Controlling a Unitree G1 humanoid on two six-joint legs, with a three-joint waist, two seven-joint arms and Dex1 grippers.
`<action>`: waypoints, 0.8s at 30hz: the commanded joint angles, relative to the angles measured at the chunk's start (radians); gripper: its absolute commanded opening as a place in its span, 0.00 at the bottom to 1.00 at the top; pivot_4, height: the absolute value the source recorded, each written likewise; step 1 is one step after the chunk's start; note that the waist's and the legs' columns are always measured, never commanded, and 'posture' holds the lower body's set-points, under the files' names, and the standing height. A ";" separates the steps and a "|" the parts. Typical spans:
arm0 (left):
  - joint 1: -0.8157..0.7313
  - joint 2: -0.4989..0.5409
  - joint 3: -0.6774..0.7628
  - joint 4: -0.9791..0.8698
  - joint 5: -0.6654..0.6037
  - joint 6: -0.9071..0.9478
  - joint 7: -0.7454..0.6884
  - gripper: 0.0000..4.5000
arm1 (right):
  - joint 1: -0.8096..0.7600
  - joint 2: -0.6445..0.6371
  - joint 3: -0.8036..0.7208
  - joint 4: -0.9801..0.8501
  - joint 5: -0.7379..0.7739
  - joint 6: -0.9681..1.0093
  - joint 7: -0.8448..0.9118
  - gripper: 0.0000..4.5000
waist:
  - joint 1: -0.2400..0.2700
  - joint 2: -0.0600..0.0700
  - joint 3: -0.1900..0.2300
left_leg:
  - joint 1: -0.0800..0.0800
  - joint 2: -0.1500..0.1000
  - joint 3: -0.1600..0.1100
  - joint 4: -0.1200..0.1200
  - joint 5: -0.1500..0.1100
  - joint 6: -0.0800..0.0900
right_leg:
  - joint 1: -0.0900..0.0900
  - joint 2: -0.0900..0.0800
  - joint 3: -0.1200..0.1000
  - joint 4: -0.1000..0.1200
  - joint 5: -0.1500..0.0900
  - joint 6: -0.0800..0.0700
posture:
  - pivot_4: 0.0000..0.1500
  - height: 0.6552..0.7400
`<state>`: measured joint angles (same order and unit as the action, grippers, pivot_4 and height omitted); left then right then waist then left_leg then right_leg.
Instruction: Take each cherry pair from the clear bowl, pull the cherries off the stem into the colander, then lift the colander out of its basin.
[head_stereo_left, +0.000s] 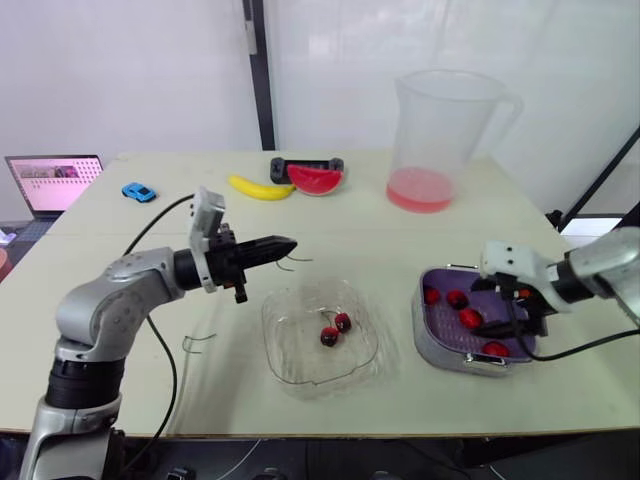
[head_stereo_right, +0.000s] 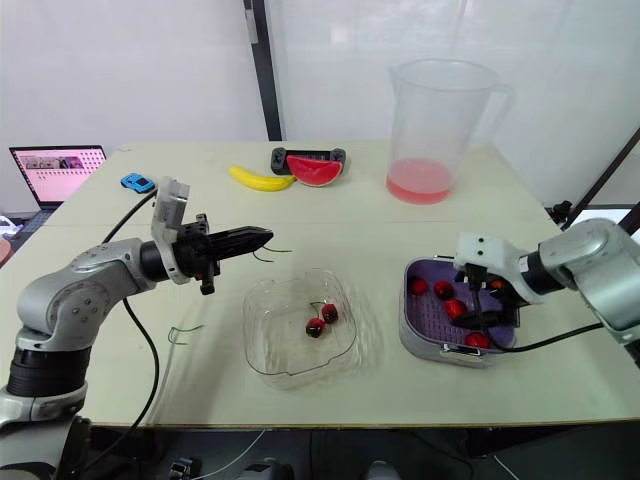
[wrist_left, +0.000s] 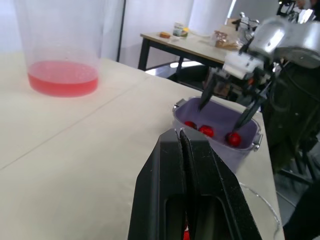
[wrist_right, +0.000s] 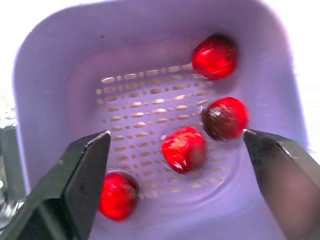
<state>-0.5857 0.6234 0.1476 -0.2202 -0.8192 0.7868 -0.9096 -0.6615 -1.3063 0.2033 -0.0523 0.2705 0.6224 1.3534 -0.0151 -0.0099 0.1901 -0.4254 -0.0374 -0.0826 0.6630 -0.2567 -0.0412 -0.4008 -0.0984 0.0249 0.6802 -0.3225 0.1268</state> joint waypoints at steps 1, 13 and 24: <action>0.038 0.023 0.062 -0.039 -0.023 0.005 0.026 0.00 | -0.157 0.065 -0.127 -0.022 0.176 0.131 0.066 0.99 | -0.005 0.000 0.000 | 0.000 0.000 0.000 0.000 0.000 0.000 | 0.000 0.000 0.000 0.000 0.000 0.000 | 1.00 1.00; 0.386 0.115 0.278 -0.157 -0.060 0.040 0.108 0.00 | -0.346 0.407 -0.137 0.013 0.335 0.189 0.028 0.99 | 0.004 -0.001 0.000 | 0.000 0.000 -0.001 0.000 0.000 0.000 | 0.001 -0.003 -0.001 0.000 0.000 0.000 | 1.00 1.00; 0.653 0.096 0.316 -0.026 0.060 -0.057 0.136 0.14 | -0.365 0.457 -0.112 0.039 0.297 0.140 0.041 1.00 | 0.003 0.000 0.000 | 0.000 0.000 0.000 -0.001 0.000 -0.001 | -0.001 -0.003 -0.001 0.001 0.000 0.000 | 1.00 1.00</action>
<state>0.0523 0.7185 0.4375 -0.2591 -0.7822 0.7703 -0.7627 -0.9995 -0.8347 0.1135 0.0050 0.5626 0.7695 1.3844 -0.0125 -0.0102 0.1900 -0.4255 -0.0372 -0.0829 0.6615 -0.2563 -0.0421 -0.4021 -0.1014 0.0242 0.6807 -0.3224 0.1265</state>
